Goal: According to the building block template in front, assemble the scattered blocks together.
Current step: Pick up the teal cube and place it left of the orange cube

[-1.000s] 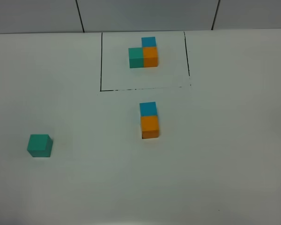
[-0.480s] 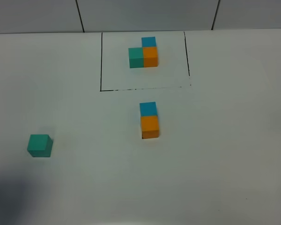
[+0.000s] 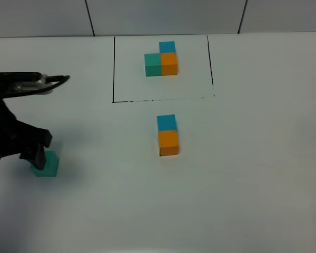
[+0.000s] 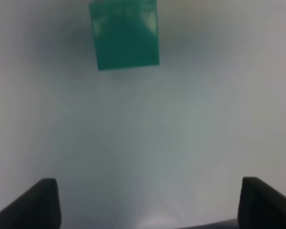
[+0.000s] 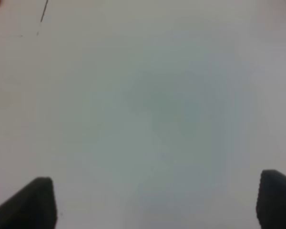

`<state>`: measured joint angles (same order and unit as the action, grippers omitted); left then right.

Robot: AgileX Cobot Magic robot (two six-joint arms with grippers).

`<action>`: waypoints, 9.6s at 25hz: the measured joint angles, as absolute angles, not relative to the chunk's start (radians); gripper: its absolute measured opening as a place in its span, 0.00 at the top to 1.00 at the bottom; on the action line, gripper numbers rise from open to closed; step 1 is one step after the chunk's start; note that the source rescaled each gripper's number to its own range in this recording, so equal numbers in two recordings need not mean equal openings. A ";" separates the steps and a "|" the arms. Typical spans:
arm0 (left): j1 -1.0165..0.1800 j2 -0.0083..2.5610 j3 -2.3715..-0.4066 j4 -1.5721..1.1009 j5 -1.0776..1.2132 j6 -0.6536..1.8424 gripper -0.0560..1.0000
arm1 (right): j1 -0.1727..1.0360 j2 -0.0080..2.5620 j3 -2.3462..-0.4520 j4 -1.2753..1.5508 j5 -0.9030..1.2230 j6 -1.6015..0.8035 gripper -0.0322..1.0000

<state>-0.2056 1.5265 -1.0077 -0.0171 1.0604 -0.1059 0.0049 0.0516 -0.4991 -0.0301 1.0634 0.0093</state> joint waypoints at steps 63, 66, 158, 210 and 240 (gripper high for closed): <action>-0.181 1.807 -0.795 0.006 0.451 -0.137 0.81 | 0.005 0.052 -0.499 -0.030 1.063 0.009 0.27; -0.181 1.808 -0.797 0.006 0.457 -0.121 0.94 | 0.005 0.052 -0.499 -0.030 1.063 0.009 0.27; -0.587 2.174 -1.433 -0.028 0.724 0.918 0.93 | 0.005 0.052 -0.498 -0.030 1.063 0.010 0.27; -0.587 2.176 -1.434 -0.074 0.723 0.959 0.93 | 0.005 0.052 -0.498 -0.030 1.063 0.010 0.27; -0.587 2.178 -1.434 -0.108 0.697 0.972 0.93 | 0.005 0.052 -0.498 -0.030 1.063 0.010 0.27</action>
<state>-0.5871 2.1782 -1.4341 -0.1076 0.6969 0.9717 0.0049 0.0516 -0.4981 -0.0301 1.0634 0.0101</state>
